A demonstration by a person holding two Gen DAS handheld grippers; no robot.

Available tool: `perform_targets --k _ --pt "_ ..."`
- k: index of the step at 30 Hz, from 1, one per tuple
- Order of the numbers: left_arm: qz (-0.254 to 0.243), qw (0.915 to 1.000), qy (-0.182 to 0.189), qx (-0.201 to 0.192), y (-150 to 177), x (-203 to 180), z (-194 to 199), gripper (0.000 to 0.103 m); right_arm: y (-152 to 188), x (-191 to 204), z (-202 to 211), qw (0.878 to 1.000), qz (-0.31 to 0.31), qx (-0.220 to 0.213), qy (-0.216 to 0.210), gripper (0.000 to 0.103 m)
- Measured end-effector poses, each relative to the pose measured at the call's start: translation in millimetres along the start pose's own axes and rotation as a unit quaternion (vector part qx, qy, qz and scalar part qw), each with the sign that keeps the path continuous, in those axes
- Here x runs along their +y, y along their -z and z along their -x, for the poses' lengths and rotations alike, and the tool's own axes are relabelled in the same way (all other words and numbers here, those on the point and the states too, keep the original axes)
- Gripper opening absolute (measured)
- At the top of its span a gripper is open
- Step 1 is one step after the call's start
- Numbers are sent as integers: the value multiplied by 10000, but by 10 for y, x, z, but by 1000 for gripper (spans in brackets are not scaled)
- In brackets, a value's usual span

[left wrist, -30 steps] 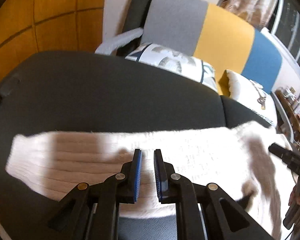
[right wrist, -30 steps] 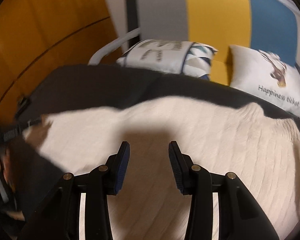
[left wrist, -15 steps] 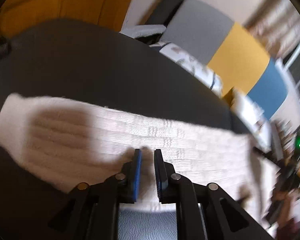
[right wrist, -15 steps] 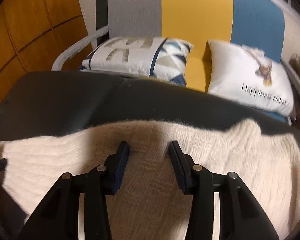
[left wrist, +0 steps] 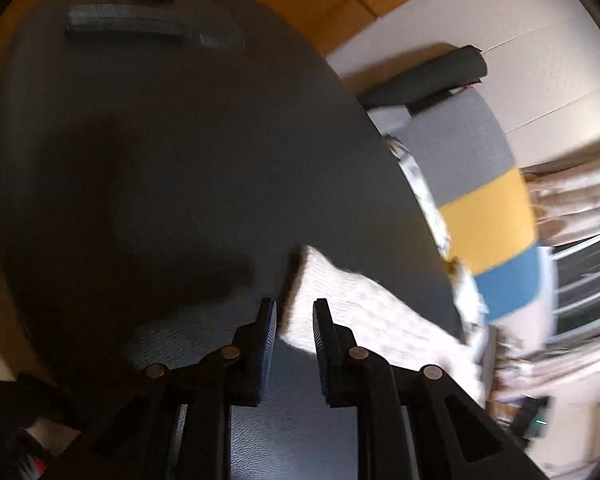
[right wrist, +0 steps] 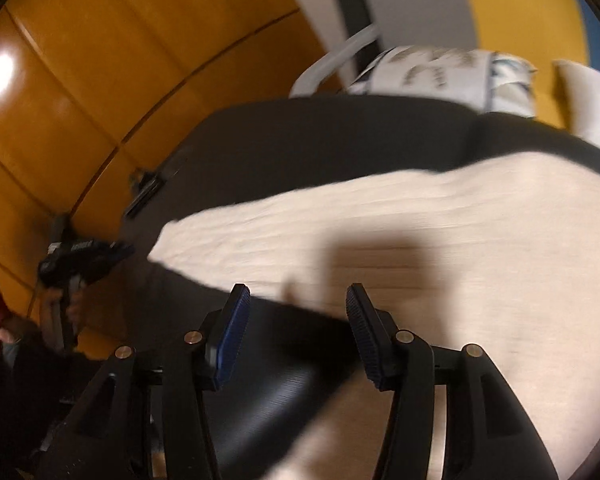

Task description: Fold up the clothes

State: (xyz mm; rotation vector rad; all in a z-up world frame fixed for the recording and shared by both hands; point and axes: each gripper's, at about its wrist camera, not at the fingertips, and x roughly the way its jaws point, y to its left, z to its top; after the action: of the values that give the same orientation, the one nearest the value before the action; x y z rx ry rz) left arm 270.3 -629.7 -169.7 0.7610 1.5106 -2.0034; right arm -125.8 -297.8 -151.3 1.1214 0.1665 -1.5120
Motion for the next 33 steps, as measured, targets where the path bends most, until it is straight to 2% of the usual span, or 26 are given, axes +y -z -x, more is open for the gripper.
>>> perform_targets --k 4,7,13,14,16,20,24,30,31,33 --pt "164 9988 223 409 -122 54 -264 17 -81 154 -254 9997 -99 224 16 54" --pt "199 9976 375 556 -161 52 -379 17 -113 215 -348 9994 -147 281 160 54" --pt "-162 9931 696 925 -141 -80 -518 17 -122 282 -435 9985 -15 374 387 54" --pt "-266 9921 710 1003 -137 -125 -551 17 -128 276 -439 9983 -6 377 436 54" --pt "-449 9915 489 1119 -122 -203 -618 15 -152 267 -438 9976 27 344 597 54" --pt "-595 9938 281 892 -175 -269 -537 15 -181 245 -409 9967 61 314 750 54" --pt "-485 9946 -3 920 -276 -180 -628 17 -173 240 -398 9961 152 333 807 54" --pt "-542 9926 273 1055 -204 -165 -700 15 -145 251 -455 9960 161 386 786 54" --pt "-599 9929 335 970 -189 -190 -672 2 -149 259 -463 9959 172 387 797 54" --pt "-866 9932 398 673 -159 -308 -580 2 -160 278 -467 9952 233 372 875 54"
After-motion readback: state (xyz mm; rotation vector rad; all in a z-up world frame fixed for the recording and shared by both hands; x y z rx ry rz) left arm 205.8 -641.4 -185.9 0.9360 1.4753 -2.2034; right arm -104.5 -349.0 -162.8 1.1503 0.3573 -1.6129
